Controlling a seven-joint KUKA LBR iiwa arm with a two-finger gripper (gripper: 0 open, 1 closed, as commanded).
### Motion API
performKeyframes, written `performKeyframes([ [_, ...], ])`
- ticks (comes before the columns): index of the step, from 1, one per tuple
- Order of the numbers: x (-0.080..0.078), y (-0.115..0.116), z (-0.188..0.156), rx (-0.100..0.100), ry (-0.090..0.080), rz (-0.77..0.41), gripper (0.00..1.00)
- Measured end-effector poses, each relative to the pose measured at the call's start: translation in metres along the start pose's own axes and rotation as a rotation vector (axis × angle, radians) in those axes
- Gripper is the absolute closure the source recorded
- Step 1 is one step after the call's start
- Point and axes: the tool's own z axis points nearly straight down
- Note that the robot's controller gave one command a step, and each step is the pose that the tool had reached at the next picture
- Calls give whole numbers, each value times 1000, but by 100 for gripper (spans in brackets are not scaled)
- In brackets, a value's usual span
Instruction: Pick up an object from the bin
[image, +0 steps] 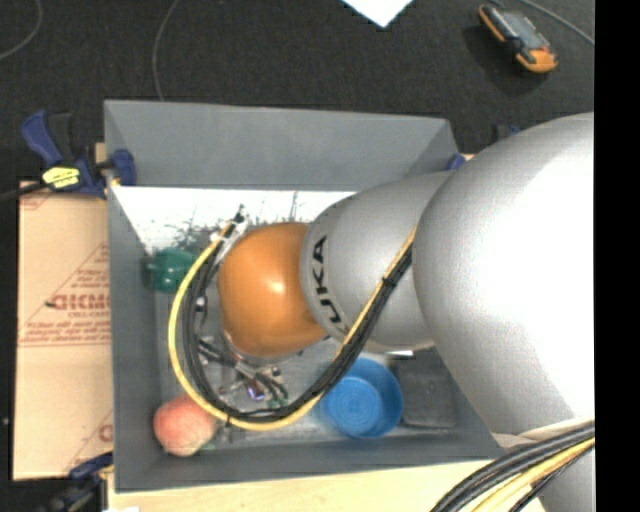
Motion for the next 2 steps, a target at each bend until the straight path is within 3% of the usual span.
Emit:
performKeyframes([
  [1, -135, -17, 28, -2, -4, 67, 0],
  [2, 12, 31, 31, 5, 6, 37, 100],
])
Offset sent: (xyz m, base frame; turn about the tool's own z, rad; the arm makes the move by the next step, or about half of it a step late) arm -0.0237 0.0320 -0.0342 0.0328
